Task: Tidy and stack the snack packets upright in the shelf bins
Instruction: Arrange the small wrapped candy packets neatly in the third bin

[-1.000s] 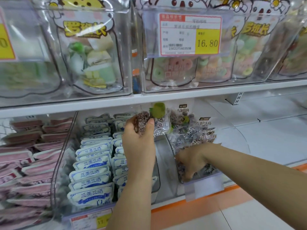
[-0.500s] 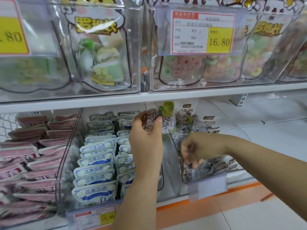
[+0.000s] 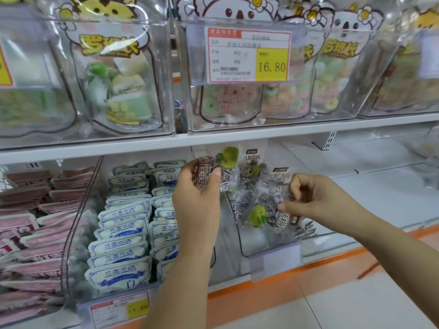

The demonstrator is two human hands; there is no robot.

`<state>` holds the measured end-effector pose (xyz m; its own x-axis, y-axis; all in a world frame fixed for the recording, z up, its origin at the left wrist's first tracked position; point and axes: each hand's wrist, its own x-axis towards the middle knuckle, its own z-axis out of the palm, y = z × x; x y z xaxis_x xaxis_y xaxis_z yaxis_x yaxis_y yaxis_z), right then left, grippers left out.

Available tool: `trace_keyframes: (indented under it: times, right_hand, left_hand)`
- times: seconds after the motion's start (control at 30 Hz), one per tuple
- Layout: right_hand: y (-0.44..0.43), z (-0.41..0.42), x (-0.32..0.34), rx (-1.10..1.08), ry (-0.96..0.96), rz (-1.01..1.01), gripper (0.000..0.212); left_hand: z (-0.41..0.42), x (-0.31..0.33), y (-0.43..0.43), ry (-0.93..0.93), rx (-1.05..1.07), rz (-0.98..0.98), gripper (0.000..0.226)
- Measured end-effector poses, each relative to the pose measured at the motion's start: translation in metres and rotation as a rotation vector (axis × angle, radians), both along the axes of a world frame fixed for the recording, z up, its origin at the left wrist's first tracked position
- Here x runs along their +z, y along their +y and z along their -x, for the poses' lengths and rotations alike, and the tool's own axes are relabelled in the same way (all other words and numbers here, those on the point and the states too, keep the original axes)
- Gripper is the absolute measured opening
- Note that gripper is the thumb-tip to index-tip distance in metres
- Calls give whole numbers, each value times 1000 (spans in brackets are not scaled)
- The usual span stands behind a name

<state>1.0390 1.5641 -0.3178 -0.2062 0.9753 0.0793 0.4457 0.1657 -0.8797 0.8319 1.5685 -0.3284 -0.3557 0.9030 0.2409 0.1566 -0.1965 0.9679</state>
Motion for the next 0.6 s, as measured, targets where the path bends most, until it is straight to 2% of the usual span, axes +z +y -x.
trace_keyframes:
  times: [0.13, 0.2, 0.43, 0.6]
  right_hand:
    - [-17, -9, 12, -124, -18, -150, 34]
    - [-28, -10, 16, -199, 78, -190, 35]
    - [-67, -23, 7, -436, 425, -84, 32]
    - [-78, -39, 15, -429, 599, -43, 36]
  left_hand:
    - [-4, 4, -8, -4, -31, -15, 17]
    - [-7, 7, -13, -11, -60, -21, 18]
    - [-20, 12, -36, -12, -181, 26, 41]
    - [-27, 12, -51, 96, -224, 53, 37]
